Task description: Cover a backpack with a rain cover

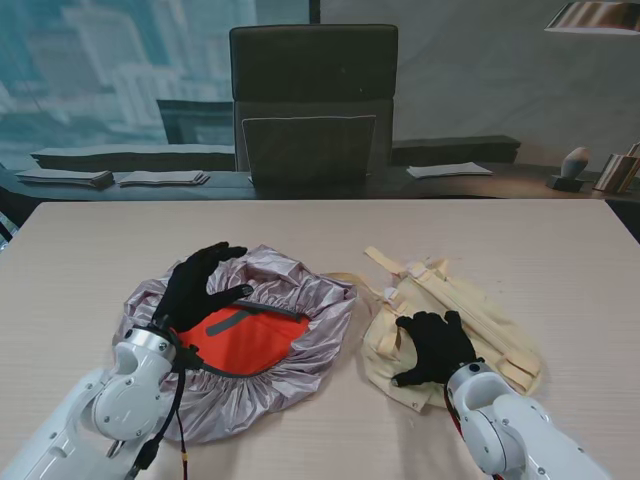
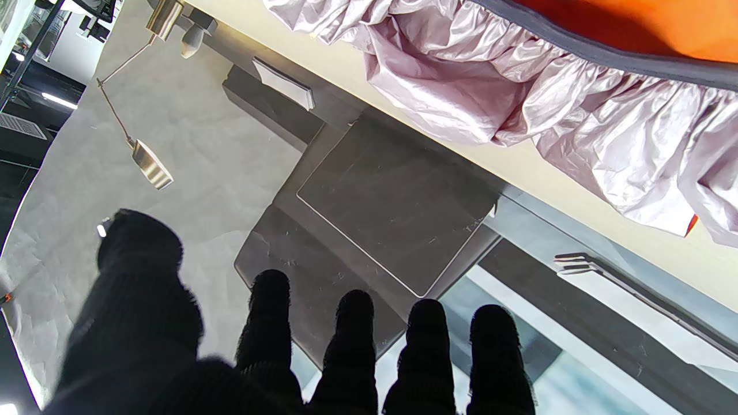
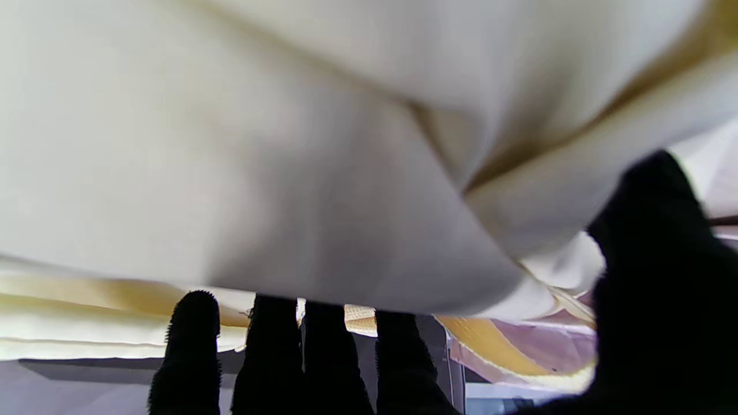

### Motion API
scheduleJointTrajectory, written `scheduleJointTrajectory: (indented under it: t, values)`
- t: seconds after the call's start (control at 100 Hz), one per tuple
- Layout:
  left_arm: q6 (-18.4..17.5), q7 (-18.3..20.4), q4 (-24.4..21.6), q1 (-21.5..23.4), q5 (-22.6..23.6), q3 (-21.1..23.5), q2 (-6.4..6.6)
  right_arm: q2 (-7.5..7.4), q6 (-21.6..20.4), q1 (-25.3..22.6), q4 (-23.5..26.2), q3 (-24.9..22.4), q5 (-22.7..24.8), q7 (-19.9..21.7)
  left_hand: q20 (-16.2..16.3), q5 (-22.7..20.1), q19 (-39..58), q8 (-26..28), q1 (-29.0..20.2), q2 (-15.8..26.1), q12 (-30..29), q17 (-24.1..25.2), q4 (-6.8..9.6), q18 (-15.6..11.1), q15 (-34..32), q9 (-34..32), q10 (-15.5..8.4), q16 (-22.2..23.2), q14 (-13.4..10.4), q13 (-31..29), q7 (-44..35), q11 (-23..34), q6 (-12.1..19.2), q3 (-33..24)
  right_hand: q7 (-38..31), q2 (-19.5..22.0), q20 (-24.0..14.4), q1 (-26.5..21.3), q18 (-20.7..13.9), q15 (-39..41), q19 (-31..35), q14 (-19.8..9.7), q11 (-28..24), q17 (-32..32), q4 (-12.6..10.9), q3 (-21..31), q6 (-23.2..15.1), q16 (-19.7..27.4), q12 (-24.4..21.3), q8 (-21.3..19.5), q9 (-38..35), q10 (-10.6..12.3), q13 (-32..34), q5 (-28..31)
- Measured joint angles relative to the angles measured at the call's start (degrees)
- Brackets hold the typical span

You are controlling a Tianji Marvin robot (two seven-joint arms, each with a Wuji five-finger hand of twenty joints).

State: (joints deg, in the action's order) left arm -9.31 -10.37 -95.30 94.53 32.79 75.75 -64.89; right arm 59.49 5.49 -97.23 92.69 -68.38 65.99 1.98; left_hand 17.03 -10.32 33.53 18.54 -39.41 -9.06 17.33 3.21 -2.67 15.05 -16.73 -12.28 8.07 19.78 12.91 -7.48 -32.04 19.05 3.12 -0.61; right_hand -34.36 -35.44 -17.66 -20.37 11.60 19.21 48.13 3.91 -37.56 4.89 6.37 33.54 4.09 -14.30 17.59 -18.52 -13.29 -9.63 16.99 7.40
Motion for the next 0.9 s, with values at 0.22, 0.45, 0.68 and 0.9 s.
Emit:
scheduleJointTrajectory:
  t: [0.22,0.45,0.68,0.9]
  values:
    - [0.0,0.0,0.0,0.0,0.1,0.1,0.01,-0.32,0.4,1.9,-0.5,1.6,1.6,-0.3,0.0,0.0,0.0,0.0,0.0,0.0,0.0,0.0,0.00,0.0,0.0,0.0,0.0,0.0,0.0,0.0,0.0,0.0,0.0,0.0,-7.8,-13.5,-5.1,-3.5,-0.9,5.8,17.1,2.6,-1.5,-2.9,3.5,20.3,-0.9,-2.7,1.2,-4.0,-14.9,-0.9,11.2,15.4]
    - [0.0,0.1,0.1,-0.2,0.0,-0.2,0.04,-0.23,3.7,4.1,-1.6,3.5,0.9,-1.7,0.0,0.0,0.0,0.0,0.0,0.0,0.0,0.0,0.00,0.0,0.0,0.0,0.0,0.0,0.0,0.0,0.0,0.0,0.0,0.0,-18.7,-19.7,-8.6,-4.4,-0.5,16.1,26.4,2.8,-3.1,-11.7,13.1,27.4,-9.1,-5.7,2.6,-3.7,-37.5,-0.3,27.0,32.3]
    - [0.1,0.6,0.2,-0.7,-0.2,-0.6,0.09,0.69,3.4,4.5,-5.6,3.5,0.3,-13.0,0.0,0.0,0.0,0.0,0.0,-0.7,0.0,0.0,0.00,0.0,0.0,0.0,0.0,0.0,0.0,0.0,0.0,0.0,0.0,0.0,-19.4,-20.5,-8.7,-6.8,2.7,26.7,26.6,3.2,-9.5,-13.8,14.0,29.7,-10.0,-9.7,13.4,-4.3,-53.2,2.4,36.5,43.2]
    - [-0.1,2.1,1.2,-2.4,-0.1,-2.0,0.47,2.14,-4.2,3.8,-7.4,-2.8,0.8,-24.0,0.0,0.0,0.0,0.0,0.0,-4.3,0.0,0.0,0.01,0.0,0.0,0.0,0.0,0.0,0.0,0.0,0.0,0.0,0.0,-0.3,-19.5,-20.6,-8.7,-9.6,3.7,33.1,26.2,3.7,-10.9,-14.6,14.0,35.4,-10.0,-11.9,16.2,-7.4,-55.4,2.7,40.2,46.6]
